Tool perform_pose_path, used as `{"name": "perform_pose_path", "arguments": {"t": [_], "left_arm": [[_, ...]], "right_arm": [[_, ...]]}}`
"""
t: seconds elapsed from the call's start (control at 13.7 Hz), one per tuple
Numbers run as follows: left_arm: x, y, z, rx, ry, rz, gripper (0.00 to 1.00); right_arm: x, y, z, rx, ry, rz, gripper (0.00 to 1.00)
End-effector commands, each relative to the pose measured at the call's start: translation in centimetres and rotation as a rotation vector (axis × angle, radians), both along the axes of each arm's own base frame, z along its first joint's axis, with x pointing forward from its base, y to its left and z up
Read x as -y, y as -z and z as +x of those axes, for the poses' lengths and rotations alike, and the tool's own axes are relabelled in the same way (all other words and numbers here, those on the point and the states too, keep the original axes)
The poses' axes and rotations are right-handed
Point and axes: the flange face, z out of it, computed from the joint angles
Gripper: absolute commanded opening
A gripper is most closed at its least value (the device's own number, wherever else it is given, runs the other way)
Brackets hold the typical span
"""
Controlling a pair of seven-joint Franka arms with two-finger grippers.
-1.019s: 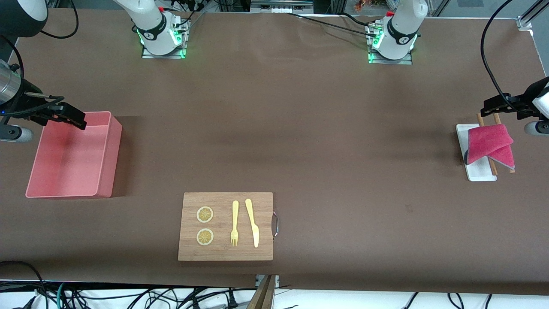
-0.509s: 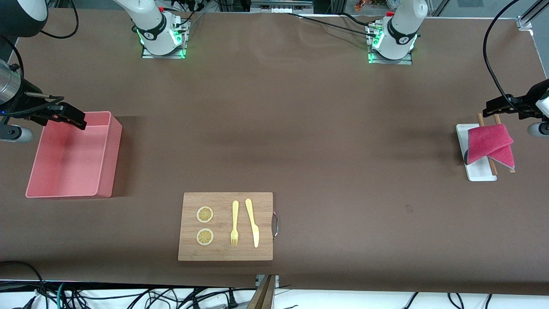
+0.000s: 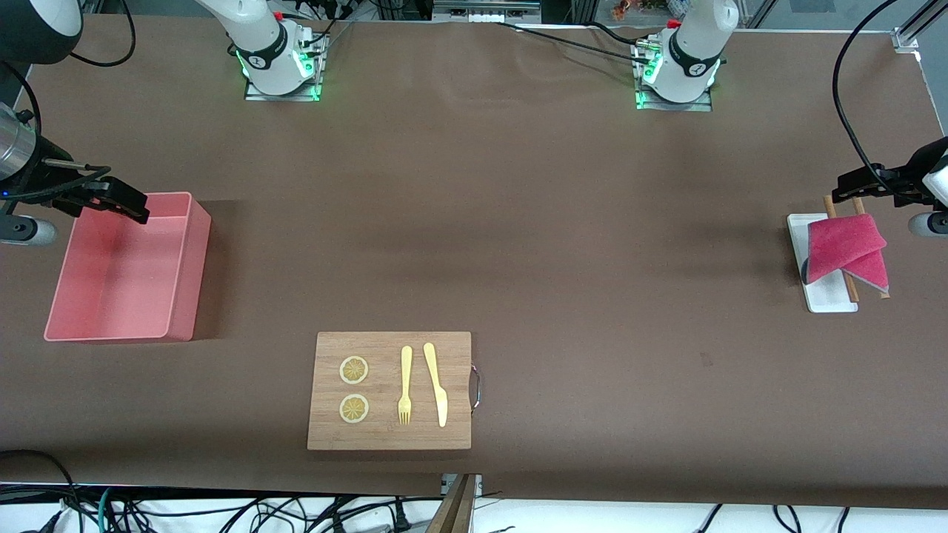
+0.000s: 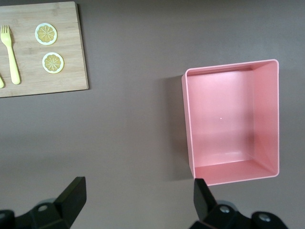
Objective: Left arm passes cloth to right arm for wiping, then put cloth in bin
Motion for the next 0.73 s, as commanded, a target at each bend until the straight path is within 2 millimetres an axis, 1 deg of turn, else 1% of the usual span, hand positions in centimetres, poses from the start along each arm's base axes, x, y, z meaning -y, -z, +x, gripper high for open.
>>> {"name": "perform_pose_path", "arguments": {"t": [0.0,0.22,0.36,0.51,0.66], "left_arm": [[0.21,-0.21,0.14,0.012,0.003,-0.020,1.00],[0.69,0.02,0.20,0.008,-0.001,-0.022,1.00],[0.58,0.11,0.22,0.006,-0.001,-0.021,1.00],[0.48,0.11,0.21,0.006,-0.002,-0.019,1.00],[0.45,0.65,0.45,-0.005,-0.001,-0.010,1.00]], "right_arm": [[0.28,-0.45,0.27,0.006,0.007,-0.006,1.00],[0.01,-0.43,0.23,0.003,0.003,-0.005,1.00],[0.26,-0.44,0.26,0.005,0.006,-0.004,1.00],[0.01,-0.45,0.26,0.006,0.001,-0.005,1.00],[-0.01,-0.45,0.26,0.006,0.002,-0.004,1.00]]}}
